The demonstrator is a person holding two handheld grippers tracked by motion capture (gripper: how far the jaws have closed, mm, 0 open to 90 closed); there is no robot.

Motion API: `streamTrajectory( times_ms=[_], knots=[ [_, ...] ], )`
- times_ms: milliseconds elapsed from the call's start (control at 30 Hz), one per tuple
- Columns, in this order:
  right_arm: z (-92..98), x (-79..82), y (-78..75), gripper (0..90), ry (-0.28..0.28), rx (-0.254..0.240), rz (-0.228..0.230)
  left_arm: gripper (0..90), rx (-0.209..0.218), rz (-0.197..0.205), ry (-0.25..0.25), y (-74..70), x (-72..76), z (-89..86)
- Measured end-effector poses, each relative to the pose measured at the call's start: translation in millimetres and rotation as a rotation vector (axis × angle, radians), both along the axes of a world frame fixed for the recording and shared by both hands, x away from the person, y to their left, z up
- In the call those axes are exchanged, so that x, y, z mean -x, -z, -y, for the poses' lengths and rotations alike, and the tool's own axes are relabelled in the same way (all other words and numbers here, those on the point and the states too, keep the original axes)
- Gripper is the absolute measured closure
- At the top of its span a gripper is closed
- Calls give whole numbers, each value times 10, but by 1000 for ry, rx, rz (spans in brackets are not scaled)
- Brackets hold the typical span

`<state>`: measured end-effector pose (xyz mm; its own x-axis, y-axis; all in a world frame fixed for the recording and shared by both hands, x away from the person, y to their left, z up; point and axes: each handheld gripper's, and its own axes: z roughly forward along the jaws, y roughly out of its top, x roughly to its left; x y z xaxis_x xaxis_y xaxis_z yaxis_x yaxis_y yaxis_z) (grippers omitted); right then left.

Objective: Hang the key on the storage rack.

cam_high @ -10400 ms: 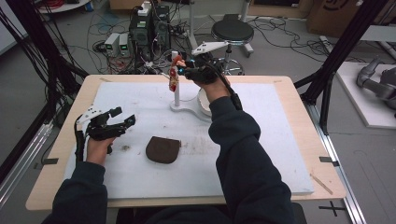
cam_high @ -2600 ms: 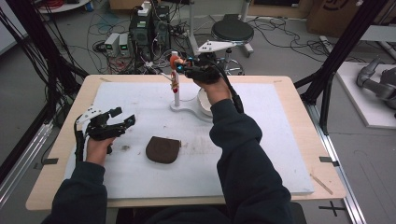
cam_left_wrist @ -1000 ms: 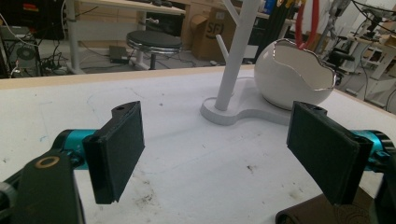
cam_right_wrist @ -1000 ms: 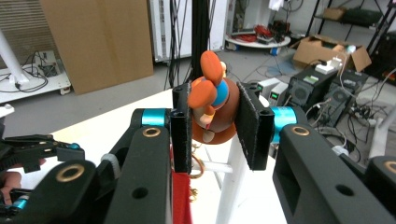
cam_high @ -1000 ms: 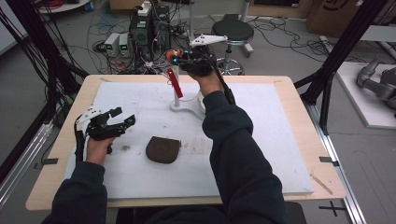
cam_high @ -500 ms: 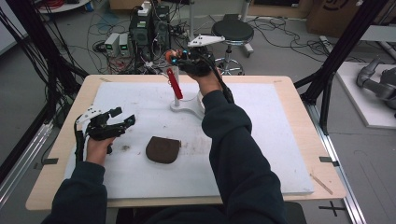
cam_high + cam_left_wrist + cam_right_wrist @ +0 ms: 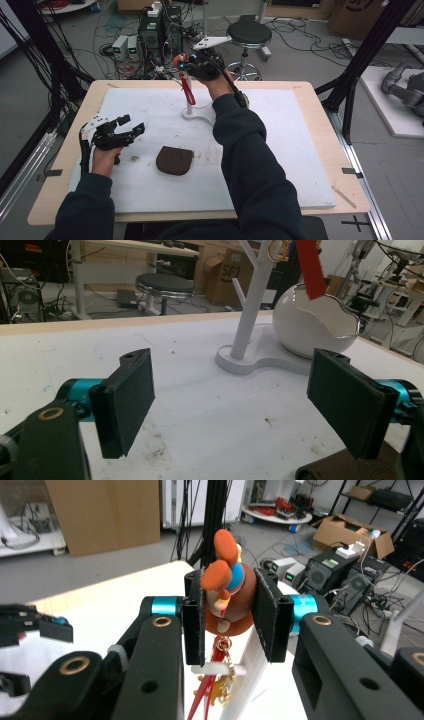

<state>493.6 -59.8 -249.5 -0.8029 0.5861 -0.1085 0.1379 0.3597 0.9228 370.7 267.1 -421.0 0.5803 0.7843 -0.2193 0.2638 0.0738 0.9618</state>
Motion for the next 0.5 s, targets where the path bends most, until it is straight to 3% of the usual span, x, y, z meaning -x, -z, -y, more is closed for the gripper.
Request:
streamTrajectory(
  times_ms=[67,167,267,500],
  knots=[
    [7,12,14,680,1,6,-2,190,-2,0,1,-1,1,0],
    [49,55,13,548,9,-36,15,190,-1,3,0,-2,3,5],
    [144,135,-45,540,8,-66,30,190,-7,3,5,-6,6,6],
    [591,347,-50,451,56,-107,57,189,-14,10,10,-19,20,33]
  ],
)
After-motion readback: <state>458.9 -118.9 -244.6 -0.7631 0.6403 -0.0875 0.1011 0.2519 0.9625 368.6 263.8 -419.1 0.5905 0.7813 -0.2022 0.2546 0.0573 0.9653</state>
